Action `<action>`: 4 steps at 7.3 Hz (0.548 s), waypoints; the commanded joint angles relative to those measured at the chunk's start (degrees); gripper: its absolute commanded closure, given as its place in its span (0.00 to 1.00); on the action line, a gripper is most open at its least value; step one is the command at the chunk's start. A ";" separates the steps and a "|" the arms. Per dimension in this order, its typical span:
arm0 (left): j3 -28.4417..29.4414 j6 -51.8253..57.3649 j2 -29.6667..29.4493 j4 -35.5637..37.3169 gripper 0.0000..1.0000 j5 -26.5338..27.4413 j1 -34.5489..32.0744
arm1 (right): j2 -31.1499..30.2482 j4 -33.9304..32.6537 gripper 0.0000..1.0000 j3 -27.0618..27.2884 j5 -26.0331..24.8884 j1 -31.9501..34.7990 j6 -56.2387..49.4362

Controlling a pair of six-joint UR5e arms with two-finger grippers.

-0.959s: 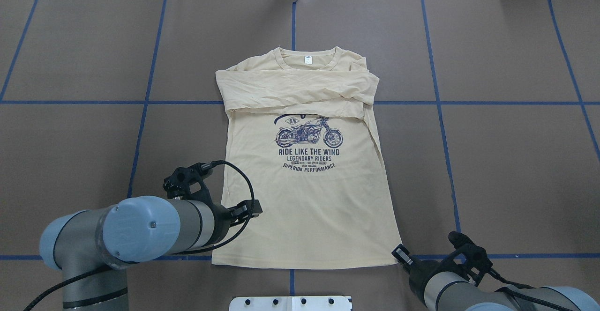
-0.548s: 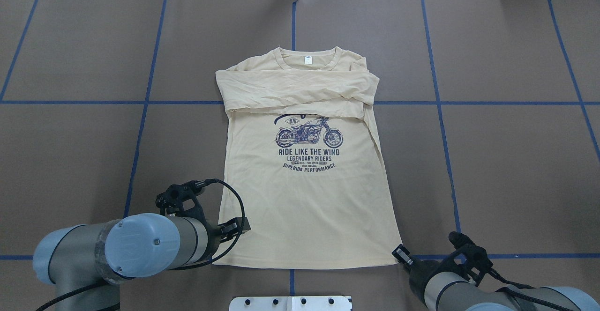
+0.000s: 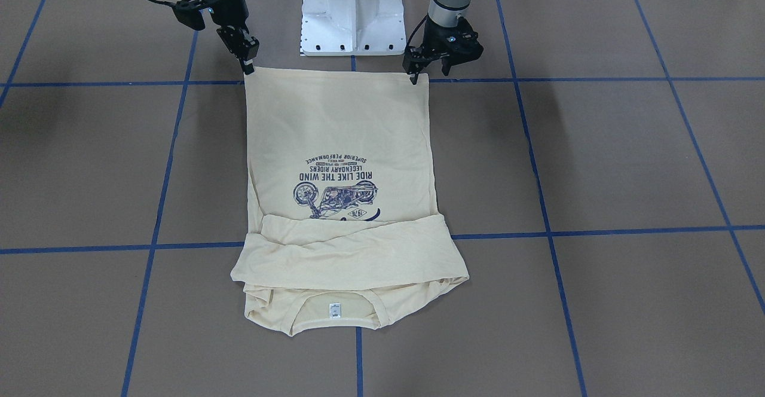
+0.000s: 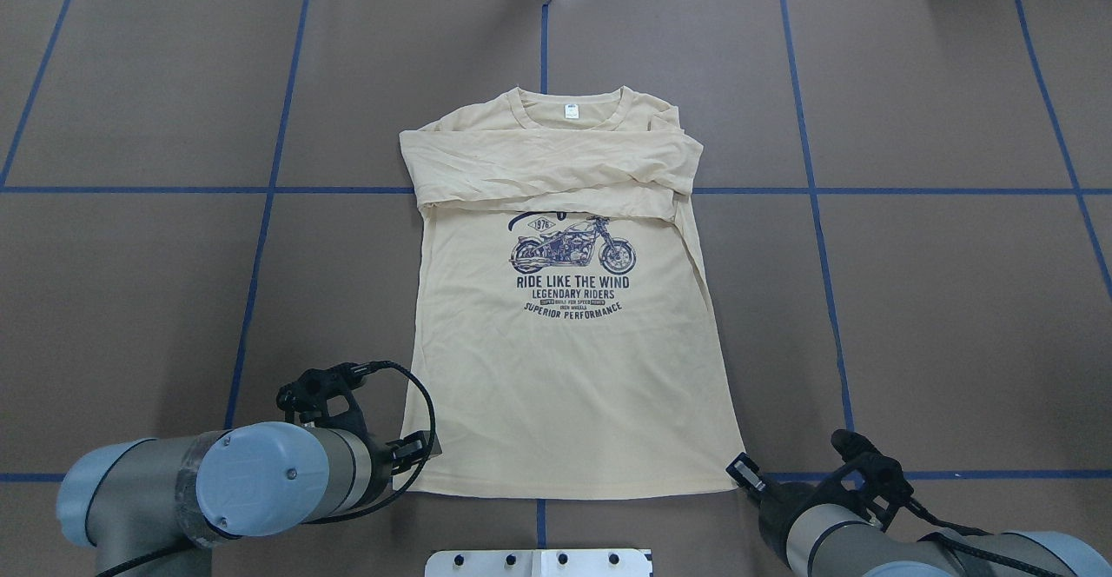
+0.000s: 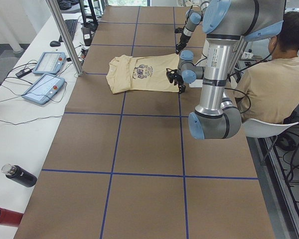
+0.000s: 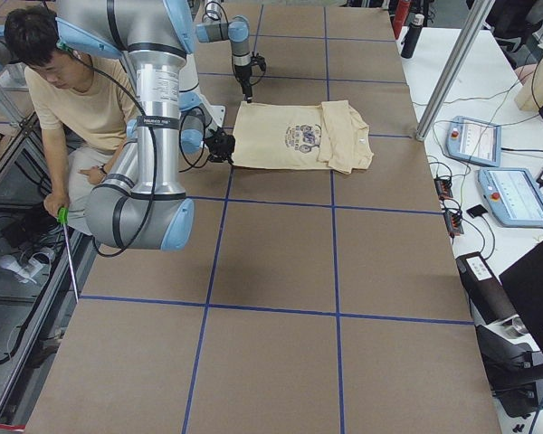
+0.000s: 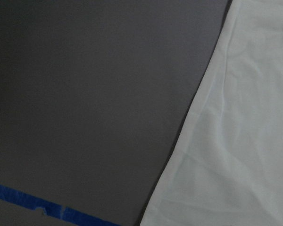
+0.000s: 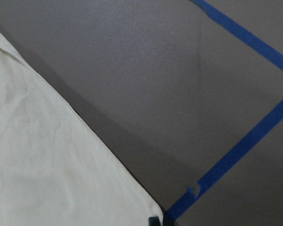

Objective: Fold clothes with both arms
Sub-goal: 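Lower the left gripper to the hem and grasp both hem corners nearest the robot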

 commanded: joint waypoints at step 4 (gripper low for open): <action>0.67 -0.07 -0.33 0.00 0.45 -0.62 1.03 | 0.00 0.00 1.00 0.04 0.00 -0.18 0.00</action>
